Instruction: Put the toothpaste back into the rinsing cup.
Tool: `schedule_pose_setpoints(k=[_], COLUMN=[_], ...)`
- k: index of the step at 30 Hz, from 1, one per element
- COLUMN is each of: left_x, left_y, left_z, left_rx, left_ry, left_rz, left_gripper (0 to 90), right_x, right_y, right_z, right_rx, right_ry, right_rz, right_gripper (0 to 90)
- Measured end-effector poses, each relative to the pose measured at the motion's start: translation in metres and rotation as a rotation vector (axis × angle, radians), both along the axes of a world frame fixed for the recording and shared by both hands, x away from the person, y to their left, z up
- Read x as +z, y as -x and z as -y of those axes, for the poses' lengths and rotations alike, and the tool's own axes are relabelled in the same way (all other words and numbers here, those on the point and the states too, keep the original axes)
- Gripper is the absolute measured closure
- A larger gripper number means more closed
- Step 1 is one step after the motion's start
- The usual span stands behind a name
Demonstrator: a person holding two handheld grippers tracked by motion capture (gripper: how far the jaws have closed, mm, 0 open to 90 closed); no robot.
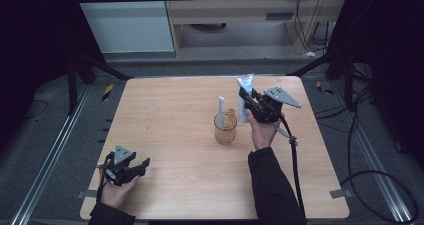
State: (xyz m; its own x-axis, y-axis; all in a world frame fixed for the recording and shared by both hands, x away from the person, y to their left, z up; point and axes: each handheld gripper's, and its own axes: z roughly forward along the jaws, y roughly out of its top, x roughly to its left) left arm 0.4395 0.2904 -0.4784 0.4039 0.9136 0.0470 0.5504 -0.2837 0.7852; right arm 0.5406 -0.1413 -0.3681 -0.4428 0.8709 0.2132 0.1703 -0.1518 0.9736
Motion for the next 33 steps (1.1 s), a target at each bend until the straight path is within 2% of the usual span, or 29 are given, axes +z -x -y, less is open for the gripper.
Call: schedule_pose_setpoints(k=[9, 18, 31, 33], left_x=[0.0, 0.0, 0.0, 0.0], left_y=[0.0, 0.0, 0.0, 0.0], left_z=[0.0, 0.0, 0.0, 0.0], left_rx=[0.0, -0.001, -0.003, -0.003], left_ry=[0.002, 0.002, 0.001, 0.001], left_rz=[0.001, 0.001, 0.001, 0.001], left_gripper=[39.8, 39.8, 39.8, 39.8], right_x=[-0.009, -0.019, -0.034, -0.037], right_y=[-0.012, -0.018, -0.023, -0.024], right_z=[-0.018, -0.031, -0.04, -0.041], right_rx=[0.02, 0.032, 0.045, 0.044], right_ry=[-0.014, -0.016, 0.031, 0.04], right_rz=[0.003, -0.021, -0.06, -0.079], right_gripper=[69.4, 69.3, 68.8, 68.6])
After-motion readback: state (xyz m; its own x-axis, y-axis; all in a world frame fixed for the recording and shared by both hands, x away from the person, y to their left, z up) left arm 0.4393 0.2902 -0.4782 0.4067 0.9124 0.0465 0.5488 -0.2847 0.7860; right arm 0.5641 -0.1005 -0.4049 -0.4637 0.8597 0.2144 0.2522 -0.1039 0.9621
